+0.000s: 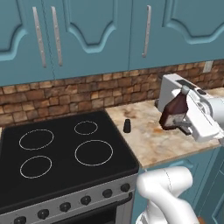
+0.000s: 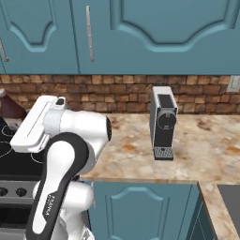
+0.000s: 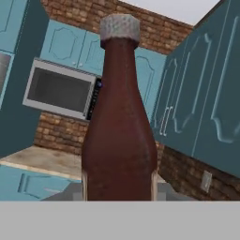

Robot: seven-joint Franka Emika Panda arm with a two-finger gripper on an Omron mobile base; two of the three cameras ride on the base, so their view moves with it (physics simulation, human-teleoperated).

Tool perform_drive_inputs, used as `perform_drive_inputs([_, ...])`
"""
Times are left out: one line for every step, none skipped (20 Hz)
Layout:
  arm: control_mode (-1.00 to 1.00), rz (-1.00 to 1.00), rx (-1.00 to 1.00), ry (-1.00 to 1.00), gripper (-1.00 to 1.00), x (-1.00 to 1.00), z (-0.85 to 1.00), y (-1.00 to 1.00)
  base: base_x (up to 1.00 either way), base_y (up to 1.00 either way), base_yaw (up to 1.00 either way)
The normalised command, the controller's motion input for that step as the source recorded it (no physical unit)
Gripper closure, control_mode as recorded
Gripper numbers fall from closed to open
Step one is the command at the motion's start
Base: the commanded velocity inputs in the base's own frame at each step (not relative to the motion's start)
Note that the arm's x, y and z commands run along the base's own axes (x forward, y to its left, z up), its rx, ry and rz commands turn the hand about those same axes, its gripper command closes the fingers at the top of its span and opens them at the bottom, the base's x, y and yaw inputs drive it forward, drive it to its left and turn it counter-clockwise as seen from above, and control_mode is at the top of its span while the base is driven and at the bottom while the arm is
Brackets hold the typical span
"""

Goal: Collect the paprika, ketchup, and shaker from the cabinet and place them next to the stove.

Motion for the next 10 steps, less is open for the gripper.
perform_drive_inputs([-1.0,0.12,0.0,0.0,1.0,0.38,-0.9,-0.22,0.0,0.0,0.0])
perform_drive_inputs([-1.0,0.12,0.0,0.0,1.0,0.4,-0.89,-0.17,0.0,0.0,0.0])
perform_drive_inputs([-1.0,0.12,0.0,0.0,1.0,0.42,-0.86,-0.14,0.0,0.0,0.0])
perform_drive_inputs([-1.0,0.12,0.0,0.0,1.0,0.43,-0.81,-0.16,0.0,0.0,0.0])
perform_drive_inputs([-1.0,0.13,0.0,0.0,1.0,0.46,-0.75,-0.16,0.0,0.0,0.0])
perform_drive_inputs([-1.0,0.13,0.0,0.0,1.0,0.47,-0.72,-0.16,0.0,0.0,0.0])
perform_drive_inputs([-1.0,0.13,0.0,0.0,1.0,0.46,-0.68,-0.18,0.0,0.0,0.0])
perform_drive_inputs([-1.0,0.13,0.0,0.0,1.0,0.42,-0.66,-0.21,0.0,0.0,0.0])
perform_drive_inputs([-1.0,0.12,0.0,0.0,1.0,0.36,-0.64,-0.32,0.0,0.0,0.0])
perform_drive_inputs([-1.0,0.12,0.01,0.0,1.0,0.33,-0.63,-0.43,0.0,0.0,0.0])
